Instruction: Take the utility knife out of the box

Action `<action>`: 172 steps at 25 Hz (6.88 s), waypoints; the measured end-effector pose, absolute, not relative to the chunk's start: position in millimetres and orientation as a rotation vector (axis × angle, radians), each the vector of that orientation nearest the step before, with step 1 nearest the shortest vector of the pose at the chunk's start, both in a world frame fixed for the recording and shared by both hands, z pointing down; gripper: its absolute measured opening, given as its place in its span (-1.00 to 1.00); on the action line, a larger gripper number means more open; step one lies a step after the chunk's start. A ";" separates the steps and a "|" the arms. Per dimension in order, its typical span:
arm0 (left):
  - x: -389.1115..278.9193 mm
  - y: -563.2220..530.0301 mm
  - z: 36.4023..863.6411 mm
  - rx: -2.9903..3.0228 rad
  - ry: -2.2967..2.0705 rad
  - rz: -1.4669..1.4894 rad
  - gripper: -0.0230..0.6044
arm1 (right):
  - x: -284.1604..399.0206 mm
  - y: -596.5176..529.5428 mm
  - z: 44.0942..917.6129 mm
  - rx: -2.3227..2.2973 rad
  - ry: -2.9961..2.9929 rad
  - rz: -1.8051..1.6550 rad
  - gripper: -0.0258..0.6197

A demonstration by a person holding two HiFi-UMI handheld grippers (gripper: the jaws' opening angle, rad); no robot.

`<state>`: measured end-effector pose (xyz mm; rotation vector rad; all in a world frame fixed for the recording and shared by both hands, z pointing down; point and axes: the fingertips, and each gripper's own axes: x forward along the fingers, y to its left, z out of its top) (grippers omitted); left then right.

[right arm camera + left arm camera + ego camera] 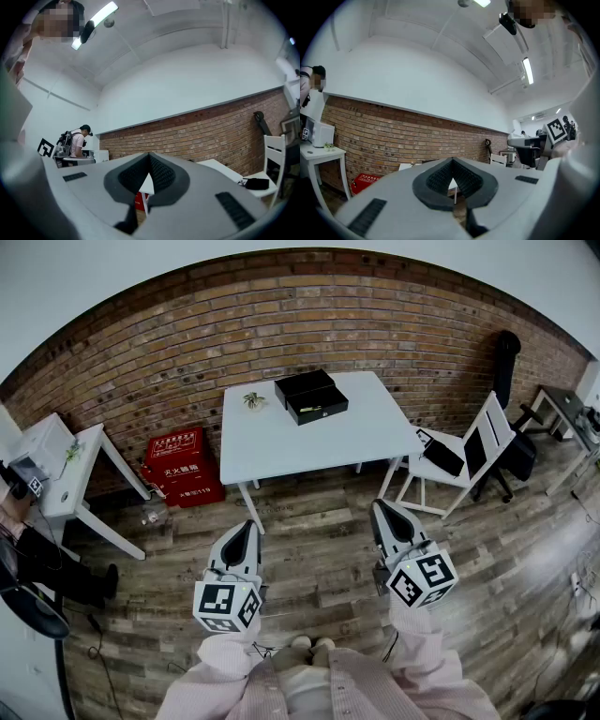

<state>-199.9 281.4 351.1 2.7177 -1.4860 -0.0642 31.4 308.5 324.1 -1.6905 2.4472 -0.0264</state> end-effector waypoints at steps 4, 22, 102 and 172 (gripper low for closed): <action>-194.1 279.0 350.9 2.715 -1.487 -0.060 -0.95 | 36.2 305.7 324.8 -1.692 2.452 -0.025 -0.91; -164.9 283.5 370.3 2.661 -1.497 -0.055 -0.95 | 78.4 299.6 355.6 -1.726 2.442 -0.110 -0.84; -100.6 -216.4 458.3 2.341 -1.535 0.077 -0.95 | 134.4 -237.5 447.3 -1.659 2.679 -0.416 -0.47; -66.9 -315.3 577.3 2.110 -1.384 0.295 -0.95 | 41.6 -327.7 631.4 -0.270 4.246 -0.250 -0.75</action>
